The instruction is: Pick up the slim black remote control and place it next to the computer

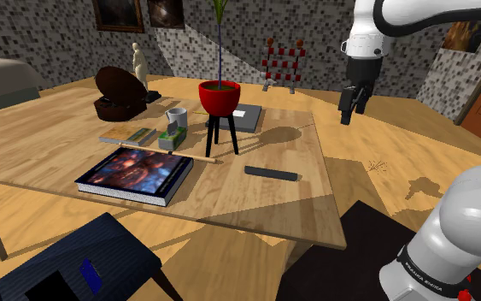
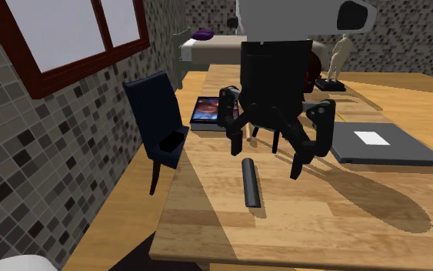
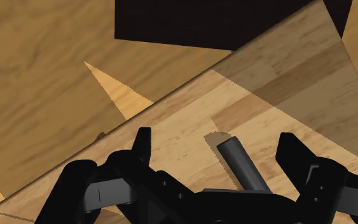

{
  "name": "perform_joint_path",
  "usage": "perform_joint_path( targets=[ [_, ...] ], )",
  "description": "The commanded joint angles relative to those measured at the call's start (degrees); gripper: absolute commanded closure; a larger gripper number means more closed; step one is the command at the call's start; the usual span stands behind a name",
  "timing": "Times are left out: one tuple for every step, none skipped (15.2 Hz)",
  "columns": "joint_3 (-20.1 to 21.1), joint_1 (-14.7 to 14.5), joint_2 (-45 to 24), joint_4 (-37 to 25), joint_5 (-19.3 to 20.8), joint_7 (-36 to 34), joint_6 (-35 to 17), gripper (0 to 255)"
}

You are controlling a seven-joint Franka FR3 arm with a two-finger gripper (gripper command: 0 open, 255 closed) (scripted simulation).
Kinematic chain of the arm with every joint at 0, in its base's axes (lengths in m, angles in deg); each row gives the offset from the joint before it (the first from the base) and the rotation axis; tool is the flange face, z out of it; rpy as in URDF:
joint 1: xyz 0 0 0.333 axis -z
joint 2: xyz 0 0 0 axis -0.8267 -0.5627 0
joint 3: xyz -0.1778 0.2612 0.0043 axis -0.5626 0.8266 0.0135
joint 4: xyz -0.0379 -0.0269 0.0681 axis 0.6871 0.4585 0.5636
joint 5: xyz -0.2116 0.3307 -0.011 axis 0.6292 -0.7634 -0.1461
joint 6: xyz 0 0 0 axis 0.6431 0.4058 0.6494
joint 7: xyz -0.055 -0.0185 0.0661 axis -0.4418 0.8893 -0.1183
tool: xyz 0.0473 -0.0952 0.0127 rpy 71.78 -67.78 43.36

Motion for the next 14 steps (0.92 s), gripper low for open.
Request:
perform_joint_path(
  targets=[
    [0.00,0.00,0.00,0.00,0.00,0.00,0.00,0],
    [-0.04,-0.49,-1.16,0.69,-0.02,0.70,-2.12,0],
    [-0.07,-0.99,-2.39,1.30,-0.04,1.40,-4.24,0],
    [-0.08,-1.48,-3.68,1.85,-0.06,2.11,-6.35,0],
    [-0.08,-1.96,-5.03,2.32,-0.10,2.81,-8.45,0],
    [-0.08,-2.45,-6.44,2.73,-0.13,3.51,-10.54,0],
    [-0.04,-2.91,-7.91,3.06,-0.17,4.21,-12.62,0],
    [0.00,-3.37,-9.43,3.33,-0.22,4.91,-14.68,0],
    [0.05,-3.84,-11.00,3.52,-0.26,5.61,-16.72,0],
    [0.11,-4.31,-12.62,3.65,-0.31,6.30,-18.74,0],
    [0.19,-4.77,-14.28,3.71,-0.36,6.99,-20.73,0],
    [0.27,-5.23,-15.98,3.70,-0.40,7.68,-22.69,0],
    [0.38,-5.68,-17.71,3.62,-0.45,8.36,-24.62,0],
    [0.49,-6.13,-19.48,3.48,-0.50,9.04,-26.52,0]
  ],
)
